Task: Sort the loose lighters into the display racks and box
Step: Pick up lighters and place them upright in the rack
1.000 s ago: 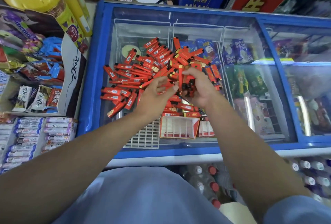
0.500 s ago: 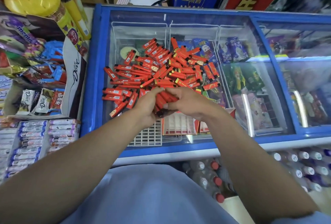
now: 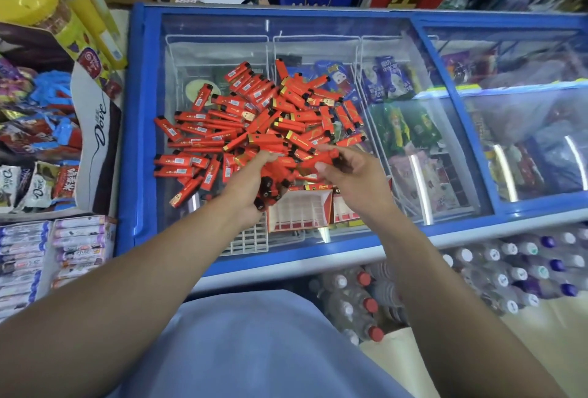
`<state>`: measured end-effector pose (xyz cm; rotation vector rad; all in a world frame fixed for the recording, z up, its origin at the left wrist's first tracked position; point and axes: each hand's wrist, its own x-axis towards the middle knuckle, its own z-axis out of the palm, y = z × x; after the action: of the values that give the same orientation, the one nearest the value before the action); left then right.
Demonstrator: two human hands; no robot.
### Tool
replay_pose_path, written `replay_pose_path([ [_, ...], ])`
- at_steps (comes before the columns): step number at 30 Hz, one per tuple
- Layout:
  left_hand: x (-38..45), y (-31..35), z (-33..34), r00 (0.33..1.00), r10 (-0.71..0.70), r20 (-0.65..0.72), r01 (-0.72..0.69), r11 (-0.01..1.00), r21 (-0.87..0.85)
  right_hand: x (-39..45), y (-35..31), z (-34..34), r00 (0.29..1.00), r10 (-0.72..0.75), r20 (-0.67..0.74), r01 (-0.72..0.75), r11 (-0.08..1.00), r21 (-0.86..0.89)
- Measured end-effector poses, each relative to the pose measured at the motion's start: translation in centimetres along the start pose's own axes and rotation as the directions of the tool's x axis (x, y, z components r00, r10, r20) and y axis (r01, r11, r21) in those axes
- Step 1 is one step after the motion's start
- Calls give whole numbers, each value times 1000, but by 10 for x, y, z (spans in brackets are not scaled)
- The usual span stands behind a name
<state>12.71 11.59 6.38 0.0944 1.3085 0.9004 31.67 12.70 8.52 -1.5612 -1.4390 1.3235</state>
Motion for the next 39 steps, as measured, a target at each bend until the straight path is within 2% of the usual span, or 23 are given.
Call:
replay_pose_path([
  [3, -4, -5, 2, 1000, -28, 7, 28, 999, 22, -4, 10, -19, 999, -34, -23, 28, 976, -217],
  [7, -8, -11, 5, 994, -62, 87, 68, 995, -73, -6, 24, -52, 989, 31, -144, -70, 959, -275],
  [11, -11, -19, 9, 990, -74, 122, 82, 995, -61, -7, 51, -90, 960, 162, -227, -236, 904, -356],
  [15, -13, -26, 11, 989, -79, 124, 77, 997, 25, -5, 84, -100, 927, 278, -250, -340, 904, -259],
  [19, -13, -33, 12, 989, -102, 103, 95, 993, 66, 1, 103, -89, 910, 304, -281, -351, 927, -133],
  [24, -16, -36, 12, 990, -100, 96, 90, 990, 110, 5, 105, -77, 940, 273, -205, -300, 947, -115],
  [30, -18, -37, 13, 989, -98, 108, 81, 986, 146, 8, 102, -73, 952, 244, -186, -280, 939, -202],
  [39, -21, -39, 12, 986, -106, 127, 75, 971, 229, 14, 102, -77, 934, 309, -178, -331, 937, -111],
])
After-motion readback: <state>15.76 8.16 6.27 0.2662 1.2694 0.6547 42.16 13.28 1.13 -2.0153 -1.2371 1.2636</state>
